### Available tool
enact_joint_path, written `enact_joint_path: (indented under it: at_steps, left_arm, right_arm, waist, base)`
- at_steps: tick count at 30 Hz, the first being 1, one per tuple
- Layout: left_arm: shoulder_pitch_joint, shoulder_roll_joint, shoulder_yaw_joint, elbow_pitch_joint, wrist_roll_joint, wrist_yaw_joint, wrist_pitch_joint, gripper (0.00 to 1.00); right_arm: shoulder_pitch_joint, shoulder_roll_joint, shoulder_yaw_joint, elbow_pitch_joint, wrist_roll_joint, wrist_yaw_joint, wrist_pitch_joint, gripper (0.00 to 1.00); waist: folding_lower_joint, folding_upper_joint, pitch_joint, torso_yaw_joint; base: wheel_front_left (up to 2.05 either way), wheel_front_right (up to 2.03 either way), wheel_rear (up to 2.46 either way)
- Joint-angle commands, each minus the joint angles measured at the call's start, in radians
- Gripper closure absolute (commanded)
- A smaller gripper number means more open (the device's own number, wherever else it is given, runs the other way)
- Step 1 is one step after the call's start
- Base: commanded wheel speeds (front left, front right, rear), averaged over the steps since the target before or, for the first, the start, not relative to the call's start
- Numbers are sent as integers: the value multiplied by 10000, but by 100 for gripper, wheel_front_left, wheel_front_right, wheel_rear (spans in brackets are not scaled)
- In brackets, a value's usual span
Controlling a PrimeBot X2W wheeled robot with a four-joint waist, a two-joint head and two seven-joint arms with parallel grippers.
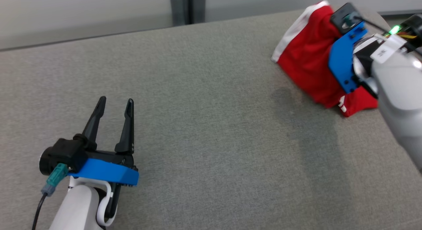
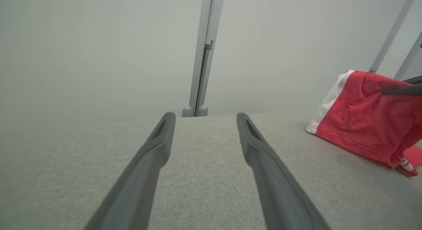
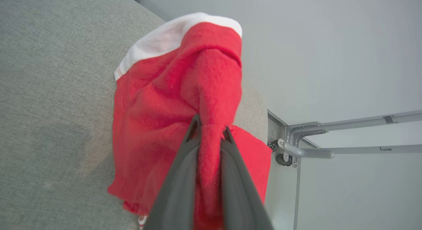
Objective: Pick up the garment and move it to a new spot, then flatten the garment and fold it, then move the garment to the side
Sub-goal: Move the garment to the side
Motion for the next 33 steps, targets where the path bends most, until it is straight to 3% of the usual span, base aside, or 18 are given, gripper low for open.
enact_joint_path:
  at_steps: [1, 6, 11, 19, 25, 26, 27, 33]
  left_arm:
    - [-234, 126, 24, -72, 62, -10, -40, 0]
    - [-543, 290, -22, -275, 99, -10, -41, 0]
    - [-783, 486, -120, -375, 134, -10, -41, 0]
    - [-1074, 777, -300, -461, 158, -10, -40, 0]
    - [-1127, 972, -345, -503, 98, -10, -40, 0]
    - [-1122, 993, -343, -495, 97, -10, -41, 0]
    - [-1115, 1011, -345, -485, 90, -10, -41, 0]
    - [-1158, 962, -451, -384, 58, -10, -41, 0]
  right_arm:
    - [-184, -241, 218, -187, 265, -10, -70, 100]
    - [-364, -1354, 603, -710, 879, -11, -285, 100]
    - [-201, -2048, 602, -969, 1004, -11, -603, 100]
    - [-1, -2395, 56, -985, 432, -11, -1520, 100]
    - [104, -2252, -619, -653, -390, -11, -2058, 100]
    - [154, -2163, -738, -608, -535, -11, -2123, 84]
    - [214, -2116, -891, -523, -622, -11, -2185, 0]
    - [396, -1816, -1737, -326, -1271, -11, -2936, 0]
  waist:
    - [0, 0, 162, -121]
    - [0, 0, 728, -545]
    - [0, 0, 1159, -870]
    - [0, 0, 1675, -1116]
    - [0, 0, 1837, -1168]
    - [0, 0, 1844, -1181]
    - [0, 0, 1851, -1187]
    - [0, 0, 1676, -1134]
  base:
    - [0, 0, 0]
    - [0, 0, 0]
    - [0, 0, 0]
    - [0, 0, 0]
    - [0, 0, 0]
    - [0, 0, 0]
    - [0, 0, 0]
    - [0, 0, 0]
